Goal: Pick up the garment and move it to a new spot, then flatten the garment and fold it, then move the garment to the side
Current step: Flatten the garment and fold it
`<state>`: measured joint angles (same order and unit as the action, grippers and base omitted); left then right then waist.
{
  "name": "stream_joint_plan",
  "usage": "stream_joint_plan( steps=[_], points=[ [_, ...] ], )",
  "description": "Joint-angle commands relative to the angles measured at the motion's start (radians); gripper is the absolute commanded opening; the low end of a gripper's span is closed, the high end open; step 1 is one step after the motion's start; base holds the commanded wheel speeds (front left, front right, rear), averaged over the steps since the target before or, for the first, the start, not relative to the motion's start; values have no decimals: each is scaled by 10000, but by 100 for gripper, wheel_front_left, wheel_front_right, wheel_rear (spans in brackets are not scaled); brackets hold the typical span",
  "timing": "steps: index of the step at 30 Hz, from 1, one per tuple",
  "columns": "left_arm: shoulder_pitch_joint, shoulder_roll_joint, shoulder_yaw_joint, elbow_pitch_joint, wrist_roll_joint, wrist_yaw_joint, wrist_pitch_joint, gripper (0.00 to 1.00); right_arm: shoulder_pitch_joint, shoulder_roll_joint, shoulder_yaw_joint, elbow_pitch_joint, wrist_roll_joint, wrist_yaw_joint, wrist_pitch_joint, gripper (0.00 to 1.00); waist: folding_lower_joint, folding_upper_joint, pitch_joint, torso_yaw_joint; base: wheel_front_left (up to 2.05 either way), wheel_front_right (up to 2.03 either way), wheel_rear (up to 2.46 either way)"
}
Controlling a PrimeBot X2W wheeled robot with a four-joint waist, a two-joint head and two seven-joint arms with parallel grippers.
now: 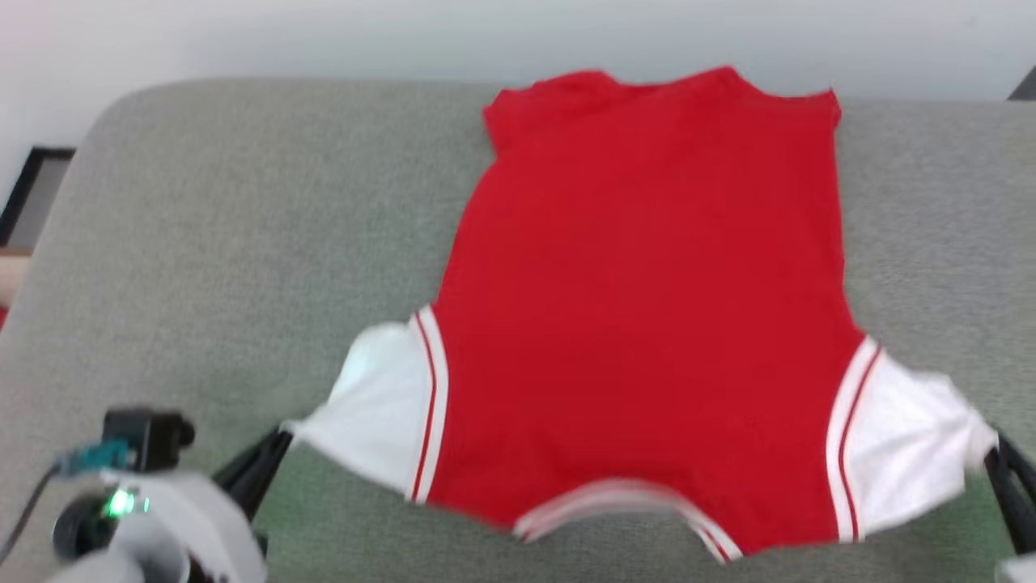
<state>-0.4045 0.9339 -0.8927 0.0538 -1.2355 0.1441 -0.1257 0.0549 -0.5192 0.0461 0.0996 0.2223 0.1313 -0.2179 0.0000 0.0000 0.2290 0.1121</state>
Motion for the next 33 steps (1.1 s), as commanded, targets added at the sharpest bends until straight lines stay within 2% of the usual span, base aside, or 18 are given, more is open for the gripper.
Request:
stream_joint_plan(
  steps=[1, 6, 10, 16, 21, 23, 24, 25, 26, 27, 33],
  points=[
    [475, 233, 50, -195, -138, 299, -161, 0, 580, 122, -258, -308, -145, -10, 115, 0, 0, 0, -316, -234, 0, 0, 0],
    [1554, 655, 81, -828, -597, 970, -492, 0, 1845, 489, -835, -943, -244, -12, 402, 0, 0, 0, -301, -242, 0, 0, 0],
    [2058, 679, 93, -1206, -785, 1326, -710, 0, 2332, 684, -875, -975, -175, -12, 605, 0, 0, 0, -259, -194, 0, 0, 0],
    [2056, 336, -90, -1328, -627, 1341, -719, 0, 2192, 666, -627, -707, -48, -11, 1108, 0, 0, 0, -189, -55, 0, 0, 0],
    [1788, -19, -187, -1178, -537, 1183, -619, 0, 1763, 590, -224, -177, 272, -11, 2136, 0, 0, 0, -136, 50, 0, 0, 0],
    [1693, -137, -225, -1117, -466, 1100, -626, 0, 1555, 548, -39, -110, 514, -11, 2602, 18, 0, 0, -108, 74, 0, 0, 0],
    [1642, -193, -240, -1081, -434, 1102, -612, 0, 1486, 495, 20, -60, 613, -11, 2872, 30, 0, 0, -96, 82, 0, 0, 0],
    [1606, -249, -254, -1033, -417, 1071, -589, 0, 1438, 419, 137, -55, 727, -11, 3157, 58, 0, 0, -88, 88, 0, 0, 0],
    [1606, -249, -254, -1033, -417, 1071, -589, 0, 1438, 419, 137, -55, 727, -11, 3157, 58, 0, 0, -88, 88, 0, 0, 0],
    [1593, -299, -267, -997, -415, 1041, -584, 0, 1359, 356, 250, -160, 848, -11, 3309, 100, 0, 0, -82, 84, 0, 0, 0],
    [1509, -508, -324, -812, -326, 950, -638, 0, 1439, -285, 287, -1330, 2035, -3, 4498, 100, 0, 0, -42, 2, 0, 0, 0]
  ],
)
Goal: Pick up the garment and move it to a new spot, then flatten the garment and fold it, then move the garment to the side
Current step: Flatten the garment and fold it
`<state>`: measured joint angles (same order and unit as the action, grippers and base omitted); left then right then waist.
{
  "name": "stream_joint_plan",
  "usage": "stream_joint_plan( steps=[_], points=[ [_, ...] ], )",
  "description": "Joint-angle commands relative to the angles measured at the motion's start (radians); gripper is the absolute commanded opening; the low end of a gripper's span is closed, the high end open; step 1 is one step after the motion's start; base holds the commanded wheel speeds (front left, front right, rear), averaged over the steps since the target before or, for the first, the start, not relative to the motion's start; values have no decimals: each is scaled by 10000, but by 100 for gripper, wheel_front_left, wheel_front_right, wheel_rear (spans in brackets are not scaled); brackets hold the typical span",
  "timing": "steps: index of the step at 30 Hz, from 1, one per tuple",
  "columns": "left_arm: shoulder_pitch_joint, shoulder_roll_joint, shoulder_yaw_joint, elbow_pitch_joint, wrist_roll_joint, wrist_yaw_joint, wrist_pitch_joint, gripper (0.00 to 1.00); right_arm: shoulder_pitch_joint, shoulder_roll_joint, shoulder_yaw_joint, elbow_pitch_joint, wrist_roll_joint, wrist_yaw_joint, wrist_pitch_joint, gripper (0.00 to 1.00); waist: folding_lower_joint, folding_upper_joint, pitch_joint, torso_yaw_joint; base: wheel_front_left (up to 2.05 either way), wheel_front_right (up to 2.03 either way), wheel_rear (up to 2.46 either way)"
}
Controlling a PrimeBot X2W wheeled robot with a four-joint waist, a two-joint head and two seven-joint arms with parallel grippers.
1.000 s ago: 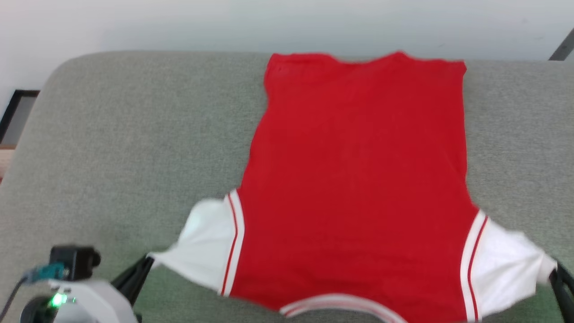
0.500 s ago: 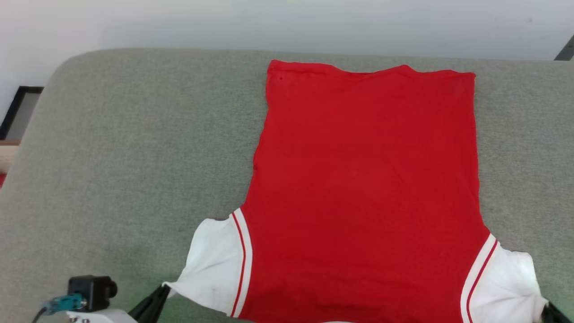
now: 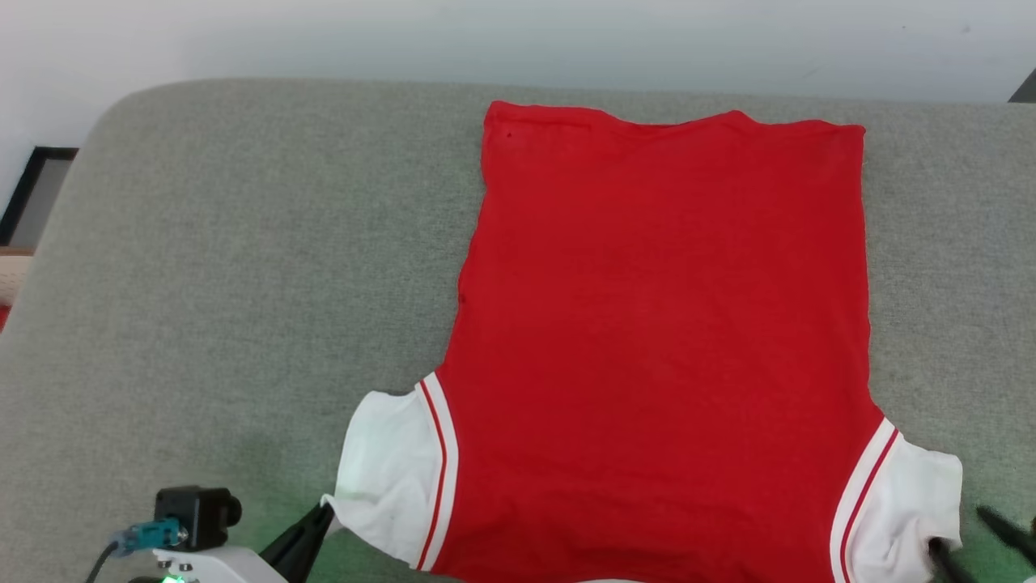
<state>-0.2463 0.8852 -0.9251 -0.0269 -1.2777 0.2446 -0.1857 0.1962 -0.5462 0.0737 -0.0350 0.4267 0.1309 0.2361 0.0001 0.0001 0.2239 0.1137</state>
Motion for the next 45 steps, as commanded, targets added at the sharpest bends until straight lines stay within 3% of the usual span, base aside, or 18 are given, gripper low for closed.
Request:
stream_joint_plan(
  steps=[1, 4, 9, 14, 17, 26, 34, 45],
  points=[
    [-86, -43, -12, 27, 93, -57, -49, 0, 87, -139, -97, -308, 171, -7, 105, 100, -1, -1, 37, -34, 0, 0, 0],
    [-177, -150, -24, 70, 148, -82, -74, 0, 311, -434, -432, -1280, 641, -7, 349, 100, -1, -1, 104, -39, 0, 0, 0],
    [-298, -328, -77, 93, 312, -104, -92, 0, -15, -211, -1385, -2425, 900, -7, 583, 100, -1, -1, 265, 81, 0, 0, 0],
    [-582, -613, -155, 88, 498, -201, -62, 0, -1143, -24, -1599, -2662, 793, -7, 958, 100, -1, -1, 531, 483, 0, 0, 0],
    [-823, -777, -219, 97, 656, -251, -18, 0, -2311, -125, -1539, -2175, 804, -7, 1256, 100, -1, -1, 749, 720, 0, 0, 0],
    [-1621, -1409, -437, 314, 1047, -634, 192, 0, -7071, -241, -995, 1513, 704, -5, 2335, 100, -1, -1, 1506, 1690, 0, 0, 0],
    [-2190, -2090, -680, 823, 1257, -1131, 342, 0, -9877, -290, -555, 5109, -83, -5, 3557, 100, -1, -1, 2002, 2504, 0, 0, 0],
    [-2742, -2827, -893, 1557, 1347, -1764, 405, 0, -11909, 173, -1989, 8913, -1251, -7, 5065, 100, -1, -1, 2630, 3226, 0, 0, 0]
  ],
)
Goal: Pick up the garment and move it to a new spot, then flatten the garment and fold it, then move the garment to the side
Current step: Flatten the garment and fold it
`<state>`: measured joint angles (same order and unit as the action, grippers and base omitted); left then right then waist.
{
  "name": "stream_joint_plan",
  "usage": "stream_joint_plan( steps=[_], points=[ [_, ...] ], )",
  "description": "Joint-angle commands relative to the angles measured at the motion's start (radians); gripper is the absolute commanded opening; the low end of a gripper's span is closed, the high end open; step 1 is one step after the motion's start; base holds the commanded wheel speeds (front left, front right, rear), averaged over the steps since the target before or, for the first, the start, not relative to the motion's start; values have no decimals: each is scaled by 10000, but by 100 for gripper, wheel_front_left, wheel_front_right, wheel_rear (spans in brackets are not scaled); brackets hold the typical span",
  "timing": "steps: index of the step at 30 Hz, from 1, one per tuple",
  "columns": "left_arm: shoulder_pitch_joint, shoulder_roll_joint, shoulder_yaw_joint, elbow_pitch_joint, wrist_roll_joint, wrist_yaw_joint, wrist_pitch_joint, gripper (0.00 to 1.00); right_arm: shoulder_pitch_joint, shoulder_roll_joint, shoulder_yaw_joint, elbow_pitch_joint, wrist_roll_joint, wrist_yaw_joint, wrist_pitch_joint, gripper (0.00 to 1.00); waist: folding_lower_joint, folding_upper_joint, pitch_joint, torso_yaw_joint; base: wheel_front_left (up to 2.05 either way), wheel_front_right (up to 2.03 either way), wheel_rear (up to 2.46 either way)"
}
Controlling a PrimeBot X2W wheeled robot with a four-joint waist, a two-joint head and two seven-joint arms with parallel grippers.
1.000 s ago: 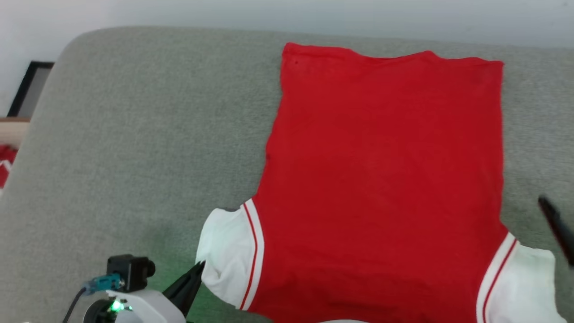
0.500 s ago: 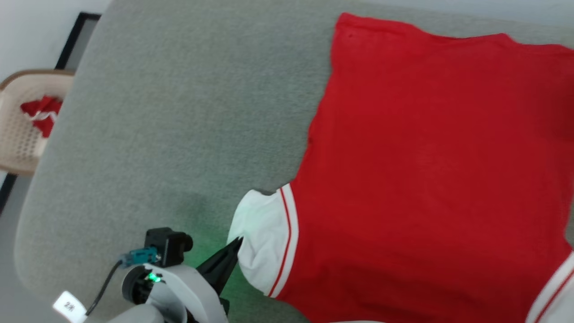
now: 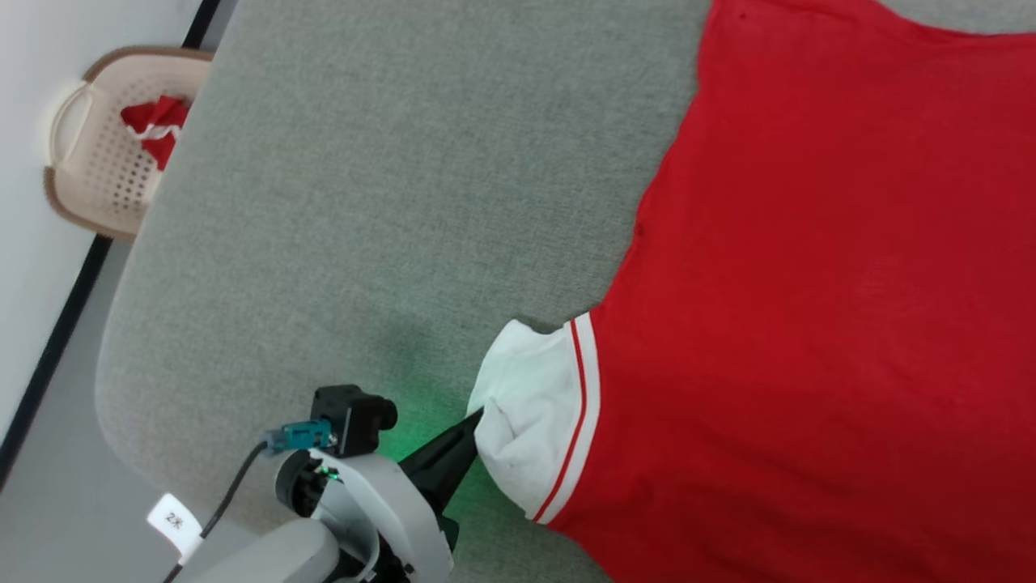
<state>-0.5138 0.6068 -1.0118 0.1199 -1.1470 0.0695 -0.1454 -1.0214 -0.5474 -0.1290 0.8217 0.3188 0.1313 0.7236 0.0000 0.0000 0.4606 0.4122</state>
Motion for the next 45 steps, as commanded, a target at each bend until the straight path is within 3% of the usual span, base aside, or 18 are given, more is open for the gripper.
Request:
stream_joint_plan(
  steps=[1, 2, 12, 19, 24, 32, 39, 45],
  points=[
    [-98, -79, -28, 159, 24, -42, 1, 0, 268, 240, 26, 606, -335, -11, 336, 44, 0, 0, 288, 259, 0, 0, 0],
    [-107, -111, -21, 223, 11, -70, -6, 0, 247, 339, 18, 823, -465, -11, 456, 0, 0, 0, 308, 268, 0, 0, 0],
    [-27, -96, 102, 789, -151, -150, -151, 0, -204, 730, 239, 1385, -809, -3, 765, 0, 0, 0, 50, -198, 0, 0, 0],
    [181, 258, 277, 797, -278, 28, -224, 0, 299, 781, 1372, 117, 450, -3, 889, 0, 0, 0, -508, -991, 0, 0, 0],
    [451, 561, 355, 661, -429, 107, -259, 0, 2128, 438, 2274, -2029, 2373, -4, 905, 0, 0, 0, -976, -1624, 0, 0, 0],
    [763, 903, 426, 470, -583, 280, -255, 0, 5349, -234, 2243, -4874, 3859, -12, 909, 0, 0, 0, -1410, -2362, 0, 0, 0],
    [932, 1103, 473, 295, -669, 438, -250, 0, 8349, 94, 1243, -6886, 3907, -12, 1183, 0, 0, 0, -1636, -2756, 0, 0, 0],
    [1047, 1147, 480, 202, -698, 478, -288, 0, 10378, 802, 531, -7573, 3508, -15, 1145, 0, 0, 0, -1732, -2882, 0, 0, 0]
  ],
)
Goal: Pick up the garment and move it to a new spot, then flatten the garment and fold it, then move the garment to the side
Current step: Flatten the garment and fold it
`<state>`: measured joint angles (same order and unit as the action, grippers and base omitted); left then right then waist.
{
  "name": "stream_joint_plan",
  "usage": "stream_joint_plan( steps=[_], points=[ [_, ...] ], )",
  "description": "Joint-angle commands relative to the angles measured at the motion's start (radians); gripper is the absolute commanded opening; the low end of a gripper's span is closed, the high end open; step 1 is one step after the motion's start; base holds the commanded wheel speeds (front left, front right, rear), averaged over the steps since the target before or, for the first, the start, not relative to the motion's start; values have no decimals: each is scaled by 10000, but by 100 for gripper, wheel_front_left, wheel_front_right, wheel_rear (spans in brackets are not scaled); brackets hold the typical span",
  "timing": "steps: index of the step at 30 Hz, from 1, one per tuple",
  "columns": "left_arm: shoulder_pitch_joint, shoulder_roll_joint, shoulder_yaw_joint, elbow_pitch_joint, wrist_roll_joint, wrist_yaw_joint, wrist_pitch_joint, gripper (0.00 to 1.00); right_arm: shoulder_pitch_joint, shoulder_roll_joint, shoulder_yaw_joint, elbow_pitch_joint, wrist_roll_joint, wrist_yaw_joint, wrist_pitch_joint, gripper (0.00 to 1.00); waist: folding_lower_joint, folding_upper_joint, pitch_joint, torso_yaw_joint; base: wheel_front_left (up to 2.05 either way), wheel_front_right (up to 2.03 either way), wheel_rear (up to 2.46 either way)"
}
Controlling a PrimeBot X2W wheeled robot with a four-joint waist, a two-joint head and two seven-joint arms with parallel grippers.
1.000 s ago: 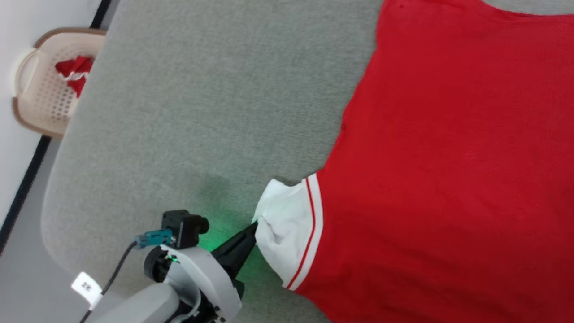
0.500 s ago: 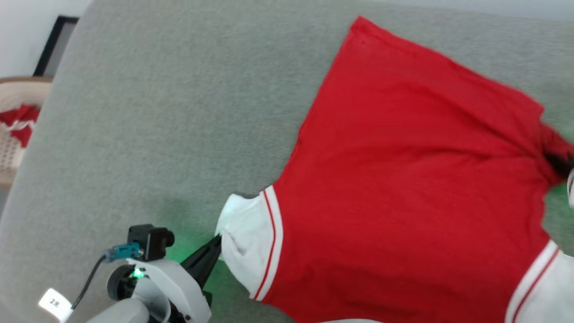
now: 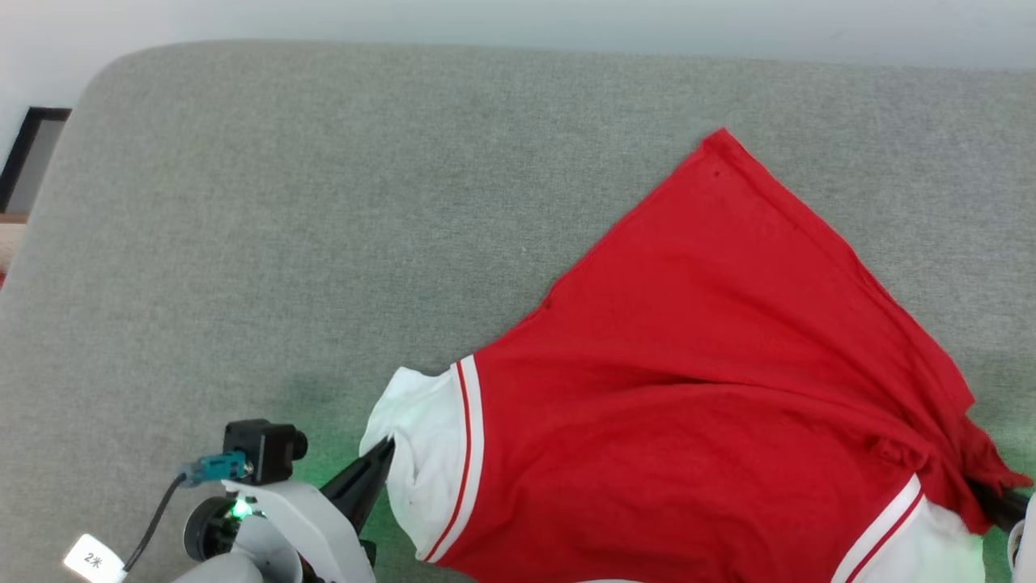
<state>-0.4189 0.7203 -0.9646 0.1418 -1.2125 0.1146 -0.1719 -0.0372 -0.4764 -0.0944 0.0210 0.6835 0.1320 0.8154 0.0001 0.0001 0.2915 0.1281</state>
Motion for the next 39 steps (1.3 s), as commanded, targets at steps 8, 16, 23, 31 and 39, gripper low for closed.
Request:
stream_joint_plan(
  steps=[8, 16, 23, 31, 39],
  points=[
    [93, 0, -8, 31, -94, -21, 15, 0, 1085, 834, 23, 1385, -830, -61, -259, 4, -1, -1, -71, -81, 0, 0, 0],
    [132, 47, 27, 34, -137, 21, -22, 0, 621, 678, 2, 1329, -1083, -95, 40, 100, -1, -1, -82, -117, 0, 0, 0],
    [253, 56, 26, -74, -104, 87, -110, 0, 596, 304, -695, -766, -822, -46, 465, 100, -1, -1, -117, -95, 0, 0, 0],
    [144, -100, -29, -162, 4, 63, -126, 0, -614, 105, -758, -3202, -1105, -17, 412, 100, -1, -1, 32, 216, 0, 0, 0],
    [-322, -568, -186, 51, 186, -207, -15, 0, -3748, -854, 1636, -1598, -1724, -19, -1313, 100, -1, -1, 413, 941, 0, 0, 0]
  ],
)
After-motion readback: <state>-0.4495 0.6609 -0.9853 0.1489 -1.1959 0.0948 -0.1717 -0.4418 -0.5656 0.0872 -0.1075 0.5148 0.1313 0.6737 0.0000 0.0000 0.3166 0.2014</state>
